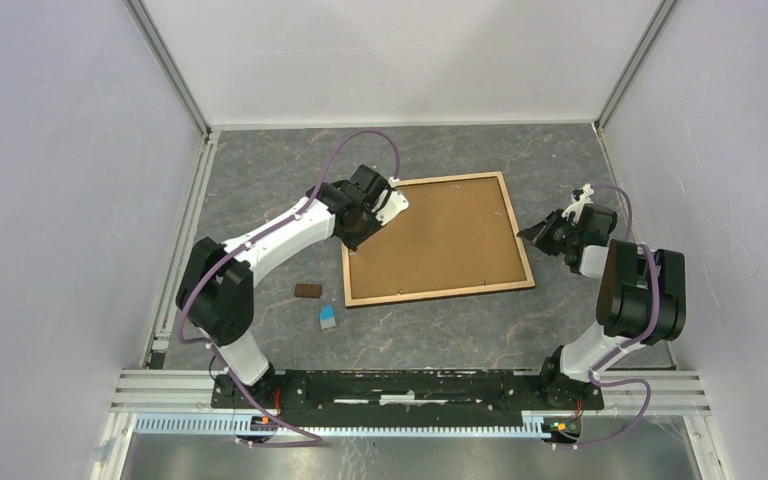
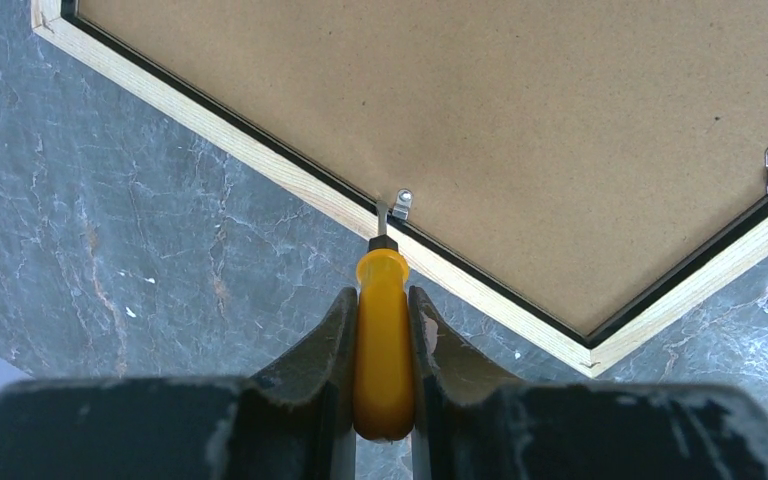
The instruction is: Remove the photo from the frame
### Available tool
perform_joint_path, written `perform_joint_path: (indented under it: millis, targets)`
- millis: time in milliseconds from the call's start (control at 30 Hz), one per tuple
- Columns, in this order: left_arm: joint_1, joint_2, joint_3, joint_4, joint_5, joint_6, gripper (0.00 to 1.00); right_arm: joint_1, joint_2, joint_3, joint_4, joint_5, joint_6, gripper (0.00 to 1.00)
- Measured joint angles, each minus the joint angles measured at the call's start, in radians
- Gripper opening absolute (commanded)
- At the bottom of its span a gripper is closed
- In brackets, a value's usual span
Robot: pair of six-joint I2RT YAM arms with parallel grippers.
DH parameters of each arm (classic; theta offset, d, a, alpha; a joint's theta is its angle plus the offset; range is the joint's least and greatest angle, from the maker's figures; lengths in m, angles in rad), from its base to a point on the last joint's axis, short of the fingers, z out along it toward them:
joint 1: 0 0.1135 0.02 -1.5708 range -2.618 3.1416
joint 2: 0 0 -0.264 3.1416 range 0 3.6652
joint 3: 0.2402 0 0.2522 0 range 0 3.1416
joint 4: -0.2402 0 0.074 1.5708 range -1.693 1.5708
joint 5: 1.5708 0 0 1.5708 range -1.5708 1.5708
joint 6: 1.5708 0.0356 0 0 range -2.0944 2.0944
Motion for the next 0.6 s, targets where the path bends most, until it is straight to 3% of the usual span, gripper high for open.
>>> perform_joint_path:
  millis: [600]
  targets:
    - [-0.033, -0.005, 0.002, -0.034, 0.024, 0.0, 0.02, -0.003, 0.003, -0.005, 0.012, -0.005, 0.007, 0.0]
